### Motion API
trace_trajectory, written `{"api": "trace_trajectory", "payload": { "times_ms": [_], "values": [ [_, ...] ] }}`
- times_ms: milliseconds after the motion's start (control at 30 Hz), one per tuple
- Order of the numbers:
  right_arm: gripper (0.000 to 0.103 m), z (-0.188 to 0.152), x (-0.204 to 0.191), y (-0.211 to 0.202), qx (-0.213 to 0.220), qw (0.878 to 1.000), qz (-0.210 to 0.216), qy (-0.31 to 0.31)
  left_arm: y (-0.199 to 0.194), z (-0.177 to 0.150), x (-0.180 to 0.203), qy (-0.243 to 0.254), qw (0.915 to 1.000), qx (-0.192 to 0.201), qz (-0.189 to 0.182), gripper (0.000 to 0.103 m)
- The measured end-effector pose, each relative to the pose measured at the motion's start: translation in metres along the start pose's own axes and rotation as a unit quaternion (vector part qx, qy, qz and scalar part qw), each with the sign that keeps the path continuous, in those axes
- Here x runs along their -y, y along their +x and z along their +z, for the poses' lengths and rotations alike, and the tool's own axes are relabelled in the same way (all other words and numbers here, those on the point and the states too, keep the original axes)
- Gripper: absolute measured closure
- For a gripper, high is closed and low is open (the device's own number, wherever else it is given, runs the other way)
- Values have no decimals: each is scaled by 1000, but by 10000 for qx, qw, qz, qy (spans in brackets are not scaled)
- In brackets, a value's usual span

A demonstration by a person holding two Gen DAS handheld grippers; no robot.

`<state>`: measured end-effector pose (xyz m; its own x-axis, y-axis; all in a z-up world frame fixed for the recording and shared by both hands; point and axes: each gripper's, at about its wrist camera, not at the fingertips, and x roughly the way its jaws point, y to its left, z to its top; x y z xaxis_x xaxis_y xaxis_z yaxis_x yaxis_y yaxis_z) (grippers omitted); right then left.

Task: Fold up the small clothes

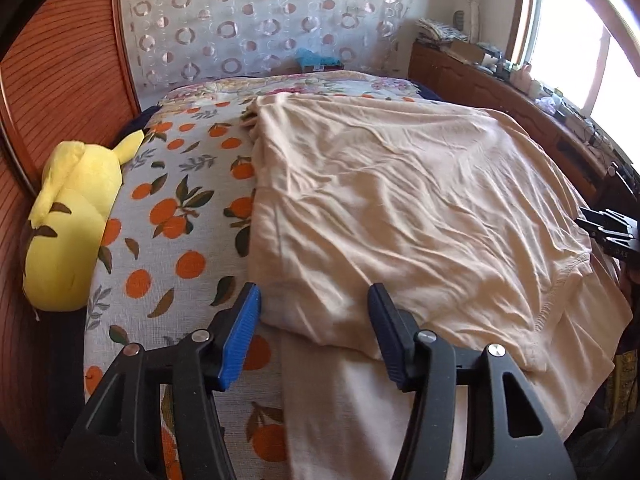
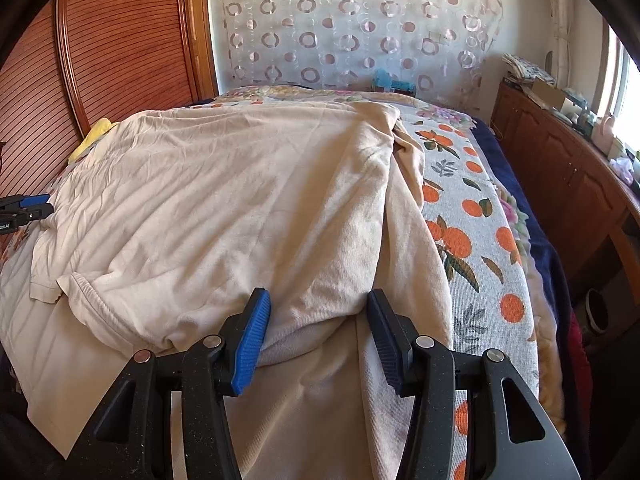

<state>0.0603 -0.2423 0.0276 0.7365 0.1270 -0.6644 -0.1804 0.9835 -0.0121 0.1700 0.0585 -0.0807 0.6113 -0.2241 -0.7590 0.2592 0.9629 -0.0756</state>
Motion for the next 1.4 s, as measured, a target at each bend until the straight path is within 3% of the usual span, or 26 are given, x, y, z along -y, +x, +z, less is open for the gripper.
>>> {"api": "trace_trajectory", "payload": {
  "times_ms": [100,167,233,300,367,433,533,767,1100,1233,1400],
  "values": [
    [51,0,1,-1,1,10000,0,-2,1,-3,-5,-77,9999,12,-124,54],
    [51,0,1,-1,2,10000,1,-8,0,-3,-5,-78,9999,28,-144,72],
    [53,0,1,-1,5,10000,6,-13,0,-2,-4,-70,9997,38,-236,82],
    [72,0,-2,-3,52,9999,0,-123,-1,-1,0,46,9997,47,-228,85],
    [85,0,-13,-7,130,9990,-47,-431,-4,1,4,134,9996,119,-216,89],
    [96,1,-21,-8,109,9979,-51,-642,-10,3,8,202,9993,267,-193,91],
    [98,8,-22,-16,246,9974,-10,-672,-26,9,14,312,9979,545,-149,92],
    [99,19,-13,-43,520,9971,108,-540,-48,20,22,530,9955,775,-150,93],
    [99,10,-8,-20,153,9993,206,-287,-16,8,8,426,9989,187,-60,93],
    [99,9,-11,-13,40,9993,230,-292,-3,7,7,420,9991,-54,-33,86],
    [99,8,-13,-5,-52,9995,179,-261,-9,12,9,410,9989,112,-189,85]
  ]
}}
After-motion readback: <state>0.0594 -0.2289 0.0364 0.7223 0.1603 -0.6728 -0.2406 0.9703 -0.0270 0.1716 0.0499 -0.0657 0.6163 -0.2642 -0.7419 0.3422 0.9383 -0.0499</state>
